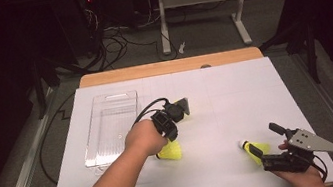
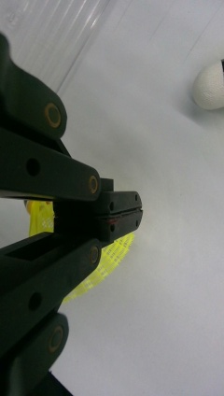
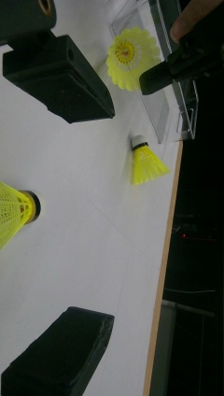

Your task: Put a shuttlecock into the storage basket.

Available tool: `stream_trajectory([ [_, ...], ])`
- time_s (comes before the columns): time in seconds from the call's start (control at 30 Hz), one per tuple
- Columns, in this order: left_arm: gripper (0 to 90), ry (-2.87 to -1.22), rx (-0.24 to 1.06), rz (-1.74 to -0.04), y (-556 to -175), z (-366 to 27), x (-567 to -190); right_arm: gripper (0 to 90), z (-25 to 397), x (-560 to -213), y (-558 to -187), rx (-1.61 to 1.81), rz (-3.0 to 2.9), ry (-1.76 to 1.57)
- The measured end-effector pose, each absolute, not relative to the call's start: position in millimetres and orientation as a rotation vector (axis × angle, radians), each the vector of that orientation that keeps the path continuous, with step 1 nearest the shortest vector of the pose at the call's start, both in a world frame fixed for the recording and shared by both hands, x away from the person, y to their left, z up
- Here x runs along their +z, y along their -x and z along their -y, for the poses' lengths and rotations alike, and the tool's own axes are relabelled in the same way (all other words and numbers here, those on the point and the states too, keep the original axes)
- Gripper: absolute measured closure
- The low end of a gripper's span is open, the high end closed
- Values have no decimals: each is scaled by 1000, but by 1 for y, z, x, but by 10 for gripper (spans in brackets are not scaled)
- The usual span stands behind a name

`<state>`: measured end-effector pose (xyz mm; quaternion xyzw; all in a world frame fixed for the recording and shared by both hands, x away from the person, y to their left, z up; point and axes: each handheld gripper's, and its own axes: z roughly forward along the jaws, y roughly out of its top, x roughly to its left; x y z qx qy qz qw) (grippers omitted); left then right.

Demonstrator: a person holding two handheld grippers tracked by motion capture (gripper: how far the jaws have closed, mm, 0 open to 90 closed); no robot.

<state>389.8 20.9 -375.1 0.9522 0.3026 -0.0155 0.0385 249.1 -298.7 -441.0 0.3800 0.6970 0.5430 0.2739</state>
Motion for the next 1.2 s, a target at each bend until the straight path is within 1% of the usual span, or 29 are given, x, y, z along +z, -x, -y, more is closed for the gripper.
stream_trajectory([
  [0.33, 899, -2862, -84, -967, -387, -29, -362, 43, 299, -441, -249, 1459, -1877, -1021],
  [0.53, 899, -2855, -69, -956, -386, -28, -349, 43, 298, -441, -249, 1458, -1878, -1018],
  [0.83, 899, -2842, -104, -960, -385, -31, -337, 44, 299, -442, -249, 1462, -1876, -1020],
  [1.03, 899, -2818, -96, -999, -386, -38, -333, 44, 299, -442, -249, 1463, -1877, -1019],
  [1.2, 898, -2801, -85, -997, -387, -44, -328, 49, 298, -442, -250, 1459, -1884, -1019],
])
